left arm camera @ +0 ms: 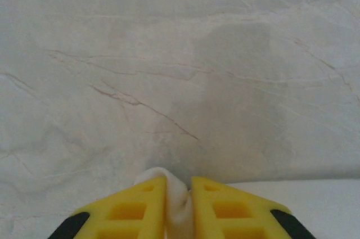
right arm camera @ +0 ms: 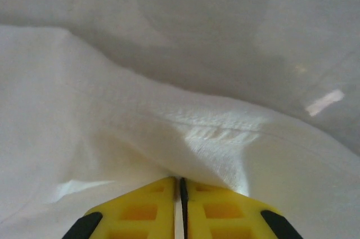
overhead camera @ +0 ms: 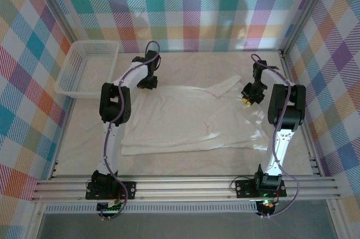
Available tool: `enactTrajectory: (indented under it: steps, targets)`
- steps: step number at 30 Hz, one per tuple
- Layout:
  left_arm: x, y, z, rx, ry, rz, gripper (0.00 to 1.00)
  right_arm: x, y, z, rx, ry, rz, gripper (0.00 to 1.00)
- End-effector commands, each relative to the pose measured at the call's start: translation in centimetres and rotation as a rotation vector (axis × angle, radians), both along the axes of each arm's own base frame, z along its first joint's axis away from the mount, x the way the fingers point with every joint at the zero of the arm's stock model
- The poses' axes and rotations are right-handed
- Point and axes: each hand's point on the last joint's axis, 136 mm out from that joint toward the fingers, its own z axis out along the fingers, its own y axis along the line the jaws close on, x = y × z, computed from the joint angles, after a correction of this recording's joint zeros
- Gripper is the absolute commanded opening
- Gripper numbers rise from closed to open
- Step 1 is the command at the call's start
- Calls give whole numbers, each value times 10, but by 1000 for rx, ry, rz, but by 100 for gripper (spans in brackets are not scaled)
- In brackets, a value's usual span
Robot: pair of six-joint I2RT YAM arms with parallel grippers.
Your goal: Fold the inside-out t-shirt
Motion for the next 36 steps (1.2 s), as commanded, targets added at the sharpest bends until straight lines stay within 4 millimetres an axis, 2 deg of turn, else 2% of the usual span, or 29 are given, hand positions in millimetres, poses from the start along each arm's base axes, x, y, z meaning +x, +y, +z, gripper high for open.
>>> enactTrajectory:
  steps: [1, 6, 8, 14, 16, 18, 20, 21, 23, 25, 29, 33, 36]
  targets:
    - [8, 30, 14, 5, -12, 59, 12, -37, -32, -22, -88, 166, -80, 11]
    - [14, 48, 17, -137, -18, 155, 13, -43, -39, -25, -85, 174, -95, 8]
    - [17, 52, 17, -214, -16, 202, 16, -43, -41, -24, -88, 171, -101, 7]
    - [25, 73, 24, -286, -32, 271, 22, -45, -48, -22, -80, 173, -110, 7]
    - [26, 69, 26, -315, -30, 255, 22, -45, -48, -21, -76, 169, -106, 7]
    - [26, 54, 35, -377, -34, 217, 23, -40, -44, -18, -46, 145, -91, 7]
    - [26, 35, 54, -409, -76, 177, 26, -33, -38, -11, -13, 108, -76, 8]
    - [25, 25, 61, -401, -97, 151, 28, -30, -36, -8, -6, 93, -73, 8]
    - [19, 5, 67, -317, -119, 84, 39, -25, -34, -1, 5, 68, -69, 10]
    - [16, -8, 64, -213, -123, 30, 49, -23, -33, 1, 8, 61, -70, 11]
    - [17, -13, 37, -102, -78, 17, 54, -22, -33, 2, 16, 64, -63, 12]
    - [24, -11, 18, -59, -63, 10, 53, -23, -32, 2, 15, 67, -56, 13]
    - [30, -12, 16, -61, -68, 1, 43, -24, -32, 0, 16, 71, -56, 13]
